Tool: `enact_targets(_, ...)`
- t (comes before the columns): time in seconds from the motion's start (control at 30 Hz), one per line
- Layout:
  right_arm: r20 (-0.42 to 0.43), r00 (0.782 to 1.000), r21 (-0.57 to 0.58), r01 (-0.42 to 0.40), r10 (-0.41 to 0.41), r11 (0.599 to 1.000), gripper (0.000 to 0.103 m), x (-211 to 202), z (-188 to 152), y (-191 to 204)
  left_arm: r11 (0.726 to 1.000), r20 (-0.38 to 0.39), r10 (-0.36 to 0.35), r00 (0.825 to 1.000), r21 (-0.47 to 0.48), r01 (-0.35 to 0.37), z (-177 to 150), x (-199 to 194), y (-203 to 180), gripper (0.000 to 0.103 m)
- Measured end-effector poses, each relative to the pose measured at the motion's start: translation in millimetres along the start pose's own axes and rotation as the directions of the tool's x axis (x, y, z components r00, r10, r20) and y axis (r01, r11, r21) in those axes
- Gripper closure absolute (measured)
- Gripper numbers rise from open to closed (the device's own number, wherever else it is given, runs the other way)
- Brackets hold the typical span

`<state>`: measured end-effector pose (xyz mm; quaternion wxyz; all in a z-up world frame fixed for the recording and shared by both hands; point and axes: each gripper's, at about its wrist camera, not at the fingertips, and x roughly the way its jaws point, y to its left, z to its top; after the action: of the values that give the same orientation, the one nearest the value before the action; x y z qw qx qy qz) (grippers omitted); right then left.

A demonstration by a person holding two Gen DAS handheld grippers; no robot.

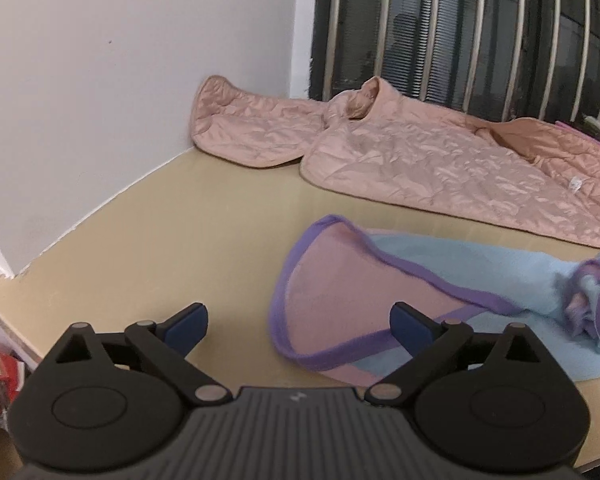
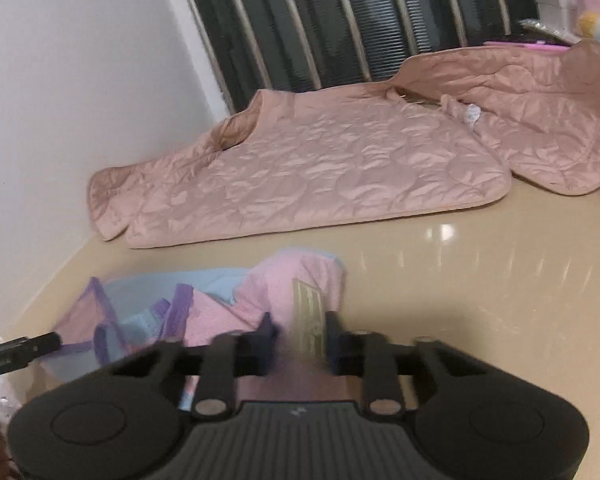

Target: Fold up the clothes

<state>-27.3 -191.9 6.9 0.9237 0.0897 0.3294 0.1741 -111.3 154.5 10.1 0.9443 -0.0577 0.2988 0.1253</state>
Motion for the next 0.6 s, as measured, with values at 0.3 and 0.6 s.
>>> enact_targets(0.3, 0.110, 0.994, -0.174, 0.037, -0.018, 0.984, 0.049, -39, 21, 30, 0.999, 0.000, 0.033, 0.999, 0.019, -0.033, -4, 4, -4, 0.002)
enact_targets(0.6, -0.294, 0.916, -0.556, -0.397, 0.274, 0.730, 0.050, 74, 110, 187, 0.999, 0.041, -0.013, 0.999, 0.031, 0.012, -17, -16, -25, 0.029)
